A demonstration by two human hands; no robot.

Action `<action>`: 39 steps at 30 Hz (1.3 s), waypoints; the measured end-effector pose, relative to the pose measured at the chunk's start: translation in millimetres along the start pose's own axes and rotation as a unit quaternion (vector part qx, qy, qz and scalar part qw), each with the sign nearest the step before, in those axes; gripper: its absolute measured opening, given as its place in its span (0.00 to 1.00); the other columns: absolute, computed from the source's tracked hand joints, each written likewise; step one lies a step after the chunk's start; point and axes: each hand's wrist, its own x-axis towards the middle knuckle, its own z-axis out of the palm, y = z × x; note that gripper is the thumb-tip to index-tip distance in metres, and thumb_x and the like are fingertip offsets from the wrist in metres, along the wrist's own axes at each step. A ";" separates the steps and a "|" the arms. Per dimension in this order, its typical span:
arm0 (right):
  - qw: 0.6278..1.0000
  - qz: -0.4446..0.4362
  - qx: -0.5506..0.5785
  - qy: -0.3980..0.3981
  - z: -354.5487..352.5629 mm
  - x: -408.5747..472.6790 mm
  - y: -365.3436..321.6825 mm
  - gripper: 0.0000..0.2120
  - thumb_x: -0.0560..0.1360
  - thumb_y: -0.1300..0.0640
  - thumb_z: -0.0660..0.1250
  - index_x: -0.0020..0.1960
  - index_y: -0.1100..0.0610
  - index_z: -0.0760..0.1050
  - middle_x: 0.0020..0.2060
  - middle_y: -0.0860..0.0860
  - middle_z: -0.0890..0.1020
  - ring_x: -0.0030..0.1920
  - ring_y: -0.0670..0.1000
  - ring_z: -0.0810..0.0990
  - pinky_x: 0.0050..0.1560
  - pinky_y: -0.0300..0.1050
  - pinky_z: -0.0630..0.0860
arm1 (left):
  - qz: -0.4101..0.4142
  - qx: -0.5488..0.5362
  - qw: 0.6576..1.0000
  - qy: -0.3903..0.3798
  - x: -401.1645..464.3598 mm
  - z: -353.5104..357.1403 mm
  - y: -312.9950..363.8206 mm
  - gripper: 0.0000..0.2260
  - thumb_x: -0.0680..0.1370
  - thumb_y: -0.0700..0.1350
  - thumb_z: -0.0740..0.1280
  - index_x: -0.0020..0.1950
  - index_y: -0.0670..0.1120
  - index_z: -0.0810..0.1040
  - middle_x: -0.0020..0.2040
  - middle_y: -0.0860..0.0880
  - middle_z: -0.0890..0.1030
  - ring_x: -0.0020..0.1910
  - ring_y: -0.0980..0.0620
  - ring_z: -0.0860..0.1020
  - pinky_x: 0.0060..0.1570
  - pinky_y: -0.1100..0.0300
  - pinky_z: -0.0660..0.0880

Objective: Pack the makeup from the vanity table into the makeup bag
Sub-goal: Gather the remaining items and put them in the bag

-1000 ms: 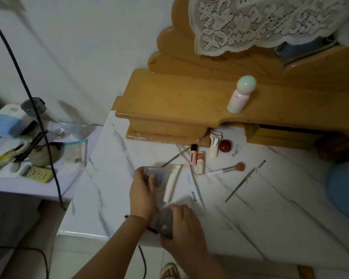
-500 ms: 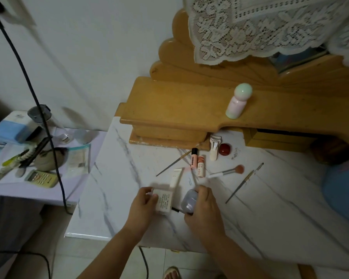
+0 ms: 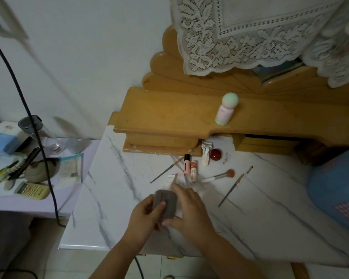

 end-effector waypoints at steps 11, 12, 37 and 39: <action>0.955 -0.056 -0.288 0.038 20.3 -4.7 10.1 0.18 0.41 0.59 0.80 0.24 0.53 0.74 0.25 0.47 0.75 0.28 0.46 0.76 0.27 0.35 0.73 | -0.025 -0.078 0.986 0.146 -1.9 -42.2 4.1 0.05 0.79 0.41 0.60 0.47 0.47 0.75 0.43 0.43 0.78 0.38 0.46 0.75 0.31 0.57 0.71; 0.956 -0.059 -0.285 0.048 16.3 -4.5 12.9 0.18 0.41 0.60 0.79 0.25 0.52 0.74 0.25 0.47 0.75 0.28 0.46 0.76 0.27 0.34 0.72 | -0.024 -0.076 0.987 0.142 -1.6 -40.7 4.9 0.04 0.79 0.41 0.60 0.49 0.46 0.75 0.43 0.44 0.78 0.38 0.46 0.75 0.31 0.57 0.71; 0.846 0.346 0.370 0.168 -144.6 -14.0 171.1 0.11 0.69 0.70 0.68 0.34 0.58 0.73 0.28 0.57 0.74 0.29 0.52 0.70 0.30 0.41 0.65 | 0.010 0.019 0.997 -0.069 7.6 128.6 87.9 0.06 0.78 0.40 0.63 0.44 0.48 0.76 0.36 0.45 0.77 0.33 0.50 0.73 0.31 0.58 0.70; 0.824 0.355 0.407 0.174 -145.0 -4.6 176.4 0.12 0.70 0.69 0.67 0.46 0.55 0.71 0.33 0.59 0.76 0.29 0.52 0.70 0.28 0.40 0.65 | 0.006 0.023 0.998 -0.062 7.3 140.9 92.0 0.06 0.78 0.41 0.63 0.44 0.49 0.76 0.36 0.45 0.77 0.33 0.50 0.74 0.31 0.58 0.71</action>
